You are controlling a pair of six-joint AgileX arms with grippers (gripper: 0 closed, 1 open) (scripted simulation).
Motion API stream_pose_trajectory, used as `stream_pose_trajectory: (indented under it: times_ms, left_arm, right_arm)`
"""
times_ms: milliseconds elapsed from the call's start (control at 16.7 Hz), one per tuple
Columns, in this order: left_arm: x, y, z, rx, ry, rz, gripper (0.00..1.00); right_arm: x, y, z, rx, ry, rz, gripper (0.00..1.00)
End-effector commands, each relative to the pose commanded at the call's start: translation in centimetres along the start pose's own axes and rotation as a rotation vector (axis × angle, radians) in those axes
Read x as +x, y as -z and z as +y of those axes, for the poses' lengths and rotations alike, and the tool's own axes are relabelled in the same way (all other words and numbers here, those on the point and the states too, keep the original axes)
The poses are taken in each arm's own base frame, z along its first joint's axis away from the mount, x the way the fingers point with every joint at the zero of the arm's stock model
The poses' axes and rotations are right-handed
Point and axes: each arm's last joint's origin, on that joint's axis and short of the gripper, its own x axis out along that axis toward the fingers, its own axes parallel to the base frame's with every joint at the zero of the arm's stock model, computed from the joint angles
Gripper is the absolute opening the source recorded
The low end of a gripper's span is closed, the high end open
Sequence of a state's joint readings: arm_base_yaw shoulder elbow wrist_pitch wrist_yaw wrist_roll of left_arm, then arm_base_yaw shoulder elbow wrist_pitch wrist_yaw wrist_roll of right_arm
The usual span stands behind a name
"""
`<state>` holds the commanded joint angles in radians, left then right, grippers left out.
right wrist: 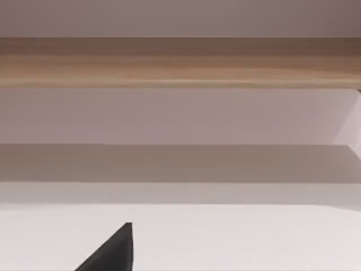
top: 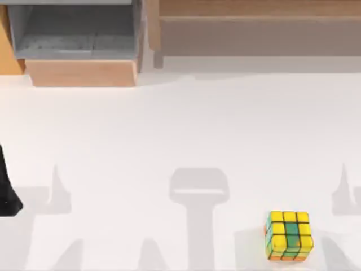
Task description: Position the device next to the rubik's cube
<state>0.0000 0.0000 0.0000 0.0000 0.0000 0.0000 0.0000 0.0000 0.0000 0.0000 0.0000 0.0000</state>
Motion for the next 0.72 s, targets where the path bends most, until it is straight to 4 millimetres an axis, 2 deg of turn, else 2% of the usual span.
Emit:
stream_pose_trajectory:
  times_ms: [180,360,540,720]
  left_arm:
    - [0.0,-0.1,0.0,0.01,-0.005,0.008,1.0]
    - [0.2,-1.4,0.5,0.095,-0.04,0.084,1.0]
    - [1.2,-3.3,1.3,0.234,-0.079,0.25,1.0]
    - [3.5,-4.6,2.8,0.382,-0.08,0.513,1.0]
  right_arm:
    - [0.0,0.0,0.0,0.0,0.0,0.0,1.0]
    - [0.0,0.0,0.0,0.0,0.0,0.0,1.0]
    - [0.0,0.0,0.0,0.0,0.0,0.0,1.0]
    - [0.0,0.0,0.0,0.0,0.0,0.0,1.0]
